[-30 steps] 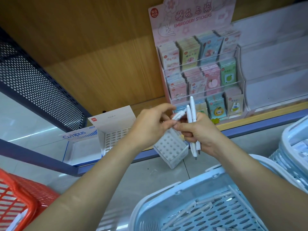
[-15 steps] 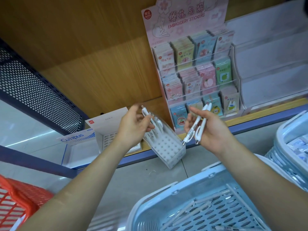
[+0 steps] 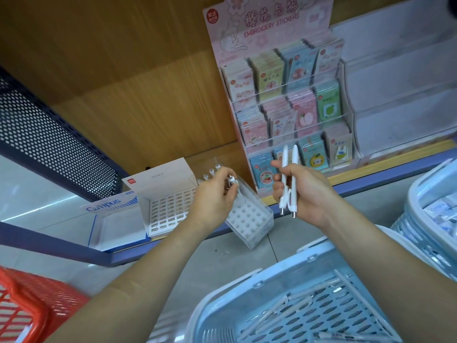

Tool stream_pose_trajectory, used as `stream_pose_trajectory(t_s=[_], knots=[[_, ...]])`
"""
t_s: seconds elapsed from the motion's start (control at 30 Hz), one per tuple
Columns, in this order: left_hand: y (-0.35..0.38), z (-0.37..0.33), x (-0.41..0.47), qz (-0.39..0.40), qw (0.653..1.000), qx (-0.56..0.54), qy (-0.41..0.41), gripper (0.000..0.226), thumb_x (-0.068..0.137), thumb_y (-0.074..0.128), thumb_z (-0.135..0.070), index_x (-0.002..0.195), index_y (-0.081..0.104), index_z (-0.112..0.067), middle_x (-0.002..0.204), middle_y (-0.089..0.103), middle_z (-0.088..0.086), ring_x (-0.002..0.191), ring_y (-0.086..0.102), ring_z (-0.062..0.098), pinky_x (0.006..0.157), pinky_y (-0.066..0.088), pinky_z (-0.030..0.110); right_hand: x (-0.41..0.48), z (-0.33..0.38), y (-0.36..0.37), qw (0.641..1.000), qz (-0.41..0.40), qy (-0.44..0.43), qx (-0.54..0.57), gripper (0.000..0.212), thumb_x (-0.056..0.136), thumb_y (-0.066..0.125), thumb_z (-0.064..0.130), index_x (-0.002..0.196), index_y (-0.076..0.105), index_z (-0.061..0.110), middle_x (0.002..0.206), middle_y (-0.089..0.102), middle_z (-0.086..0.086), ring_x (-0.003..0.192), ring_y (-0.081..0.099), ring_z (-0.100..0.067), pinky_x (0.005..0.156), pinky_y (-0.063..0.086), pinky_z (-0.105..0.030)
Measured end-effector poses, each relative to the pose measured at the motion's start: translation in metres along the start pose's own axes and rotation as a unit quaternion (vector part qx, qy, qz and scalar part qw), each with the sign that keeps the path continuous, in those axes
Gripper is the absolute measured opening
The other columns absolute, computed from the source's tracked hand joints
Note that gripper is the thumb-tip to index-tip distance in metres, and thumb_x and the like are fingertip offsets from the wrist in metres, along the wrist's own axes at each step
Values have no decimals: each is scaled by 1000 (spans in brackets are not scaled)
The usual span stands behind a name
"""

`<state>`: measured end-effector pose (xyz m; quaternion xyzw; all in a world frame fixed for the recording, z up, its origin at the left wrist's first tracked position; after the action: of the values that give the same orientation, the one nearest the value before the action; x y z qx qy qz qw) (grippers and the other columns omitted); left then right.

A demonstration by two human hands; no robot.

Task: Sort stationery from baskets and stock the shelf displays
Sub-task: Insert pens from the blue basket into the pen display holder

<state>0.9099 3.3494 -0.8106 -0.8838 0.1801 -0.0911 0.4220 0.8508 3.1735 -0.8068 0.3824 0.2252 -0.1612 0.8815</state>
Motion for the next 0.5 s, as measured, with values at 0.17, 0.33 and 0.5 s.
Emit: stream_pose_trajectory(t_s=[0.17, 0.33, 0.5], knots=[[1, 1, 1, 1, 1000, -12, 4, 14, 96, 58, -25, 100, 48, -34, 81, 70, -1, 75, 69, 16, 71, 57, 46, -7, 1, 2, 995, 23, 1, -92, 22, 100, 52, 29, 121, 58, 28, 68, 62, -7, 50, 57, -17, 40, 44, -22], [4, -1, 1, 6, 998, 52, 17, 7, 98, 55, -26, 103, 49, -28, 83, 70, -1, 75, 68, 16, 69, 56, 43, -2, 1, -2, 996, 22, 21, -87, 26, 98, 52, 28, 120, 63, 18, 65, 53, -5, 43, 38, -10, 36, 24, -16], [-1, -9, 1, 43, 986, 155, 55, 23, 103, 38, -33, 107, 54, -17, 91, 68, 6, 82, 63, 24, 73, 50, 40, 0, -1, -3, 996, 12, 6, -93, 28, 95, 46, 6, 115, 65, 3, 71, 49, -5, 47, 43, -11, 37, 28, -16]])
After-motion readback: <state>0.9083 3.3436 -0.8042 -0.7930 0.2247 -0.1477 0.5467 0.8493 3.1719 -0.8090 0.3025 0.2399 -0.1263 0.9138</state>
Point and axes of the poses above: each hand's wrist, its own x-axis towards the middle knuckle, its own y-axis out of the palm, z = x × y, the point moved 2 cm from there along x, towards the middle knuckle
